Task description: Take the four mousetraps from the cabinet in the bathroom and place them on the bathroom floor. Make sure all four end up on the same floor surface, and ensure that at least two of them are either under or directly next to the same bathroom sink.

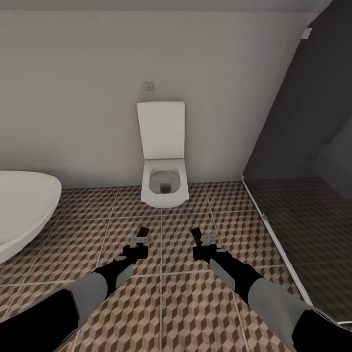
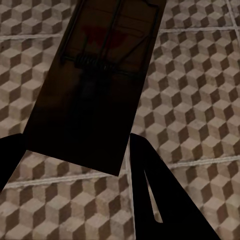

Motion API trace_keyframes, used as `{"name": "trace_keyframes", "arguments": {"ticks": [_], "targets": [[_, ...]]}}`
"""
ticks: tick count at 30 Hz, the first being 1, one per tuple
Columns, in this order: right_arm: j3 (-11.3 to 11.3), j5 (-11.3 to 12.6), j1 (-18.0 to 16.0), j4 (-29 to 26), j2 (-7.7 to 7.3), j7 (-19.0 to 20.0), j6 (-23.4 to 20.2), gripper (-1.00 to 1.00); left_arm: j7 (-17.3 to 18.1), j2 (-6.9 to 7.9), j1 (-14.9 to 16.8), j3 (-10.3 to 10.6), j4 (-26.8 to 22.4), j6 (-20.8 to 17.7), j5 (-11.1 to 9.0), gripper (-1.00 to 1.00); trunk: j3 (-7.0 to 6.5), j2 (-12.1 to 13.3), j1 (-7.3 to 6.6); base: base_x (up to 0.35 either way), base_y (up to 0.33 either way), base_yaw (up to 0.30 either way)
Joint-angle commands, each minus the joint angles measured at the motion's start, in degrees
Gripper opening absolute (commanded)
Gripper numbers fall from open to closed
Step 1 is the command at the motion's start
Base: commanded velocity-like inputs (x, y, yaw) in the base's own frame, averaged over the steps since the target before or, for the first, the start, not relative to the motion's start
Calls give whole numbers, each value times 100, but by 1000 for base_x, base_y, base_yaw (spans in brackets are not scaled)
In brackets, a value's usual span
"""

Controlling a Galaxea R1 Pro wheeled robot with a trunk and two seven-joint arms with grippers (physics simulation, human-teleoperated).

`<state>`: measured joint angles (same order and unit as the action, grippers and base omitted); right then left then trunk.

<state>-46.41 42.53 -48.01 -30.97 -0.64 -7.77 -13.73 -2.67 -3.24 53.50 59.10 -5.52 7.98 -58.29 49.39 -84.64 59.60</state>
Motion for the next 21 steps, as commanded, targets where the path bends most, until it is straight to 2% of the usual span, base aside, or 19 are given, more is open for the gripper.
{"name": "trace_keyframes", "arguments": {"ticks": [1, 21], "targets": [[-44, 54, -7, -14, -7, -58, -14, -100, -42, 1, 3, 49, -3, 10, -7, -100, 32, -44, 22, 0, 0, 0], [-44, 54, -7, -14, -7, -58, -13, -100, -43, 0, -6, 49, -1, 11, -7, -100, 568, -846, 461, 0, 0, 0]]}}
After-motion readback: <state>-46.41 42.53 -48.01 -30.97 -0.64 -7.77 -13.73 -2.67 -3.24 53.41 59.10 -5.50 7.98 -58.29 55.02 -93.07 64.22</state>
